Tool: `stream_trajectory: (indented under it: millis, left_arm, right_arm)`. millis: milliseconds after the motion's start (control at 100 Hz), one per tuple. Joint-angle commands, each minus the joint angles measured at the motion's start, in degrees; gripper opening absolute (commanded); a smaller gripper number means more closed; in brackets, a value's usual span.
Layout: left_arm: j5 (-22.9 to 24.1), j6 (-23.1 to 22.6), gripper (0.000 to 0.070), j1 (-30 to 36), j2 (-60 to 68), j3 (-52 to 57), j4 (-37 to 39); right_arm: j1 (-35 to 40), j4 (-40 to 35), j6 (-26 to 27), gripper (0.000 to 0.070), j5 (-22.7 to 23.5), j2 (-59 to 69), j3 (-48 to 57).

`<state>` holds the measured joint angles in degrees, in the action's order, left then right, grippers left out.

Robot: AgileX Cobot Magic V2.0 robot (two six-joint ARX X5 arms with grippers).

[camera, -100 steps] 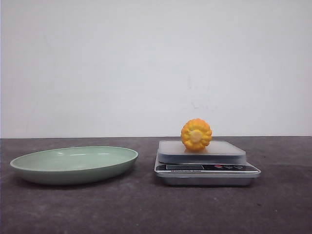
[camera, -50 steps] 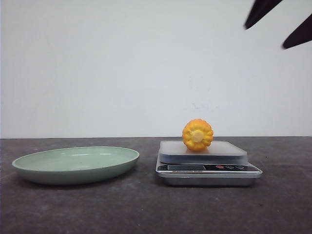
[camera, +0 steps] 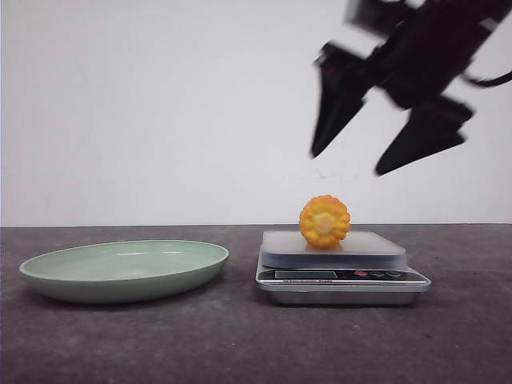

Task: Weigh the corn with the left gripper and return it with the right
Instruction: 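Lower the right gripper onto the corn on the scale and close it, then lift the corn with the right gripper and carry it to the plate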

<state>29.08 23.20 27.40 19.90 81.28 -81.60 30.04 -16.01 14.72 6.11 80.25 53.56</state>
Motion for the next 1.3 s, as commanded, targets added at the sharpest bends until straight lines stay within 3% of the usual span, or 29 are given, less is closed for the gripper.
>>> stream_trajectory:
  millis: [0, 270, 330, 490, 600, 940, 1289]
  left_arm:
    - [-0.24, 0.44, 0.0429, 0.04, -0.24, -0.35, -2.25]
    - [-0.24, -0.46, 0.043, 0.04, -0.24, -3.26, -2.23]
    - [-0.26, -0.83, 0.043, 0.04, -0.24, -3.43, -2.23]
    - [-0.22, -1.73, 0.0429, 0.04, -0.24, -3.85, -2.23]
    - [-0.17, -2.49, 0.0429, 0.04, -0.24, -3.89, -2.23]
    - [-0.22, -2.58, 0.0429, 0.04, -0.24, -3.89, -2.23]
    - [-0.2, -2.32, 0.0429, 0.04, -0.24, -3.89, -2.23]
  right_arm:
    - [0.9, 0.57, 1.46, 0.0591, -0.39, 3.04, 2.54]
    - [1.38, 0.87, 4.5, 0.0589, -3.26, 11.04, 6.58]
    - [1.38, 1.07, 4.83, 0.0562, -3.5, 12.31, 6.58]
    - [1.4, 0.92, 4.85, 0.0315, -3.76, 14.1, 6.58]
    - [2.08, 1.64, 4.79, 0.0001, -3.82, 14.1, 6.58]
    - [6.27, 2.69, 3.1, 0.0, -5.49, 7.82, 8.59]
    - [18.62, 0.61, 4.17, 0.0, -6.16, 12.22, 23.04]
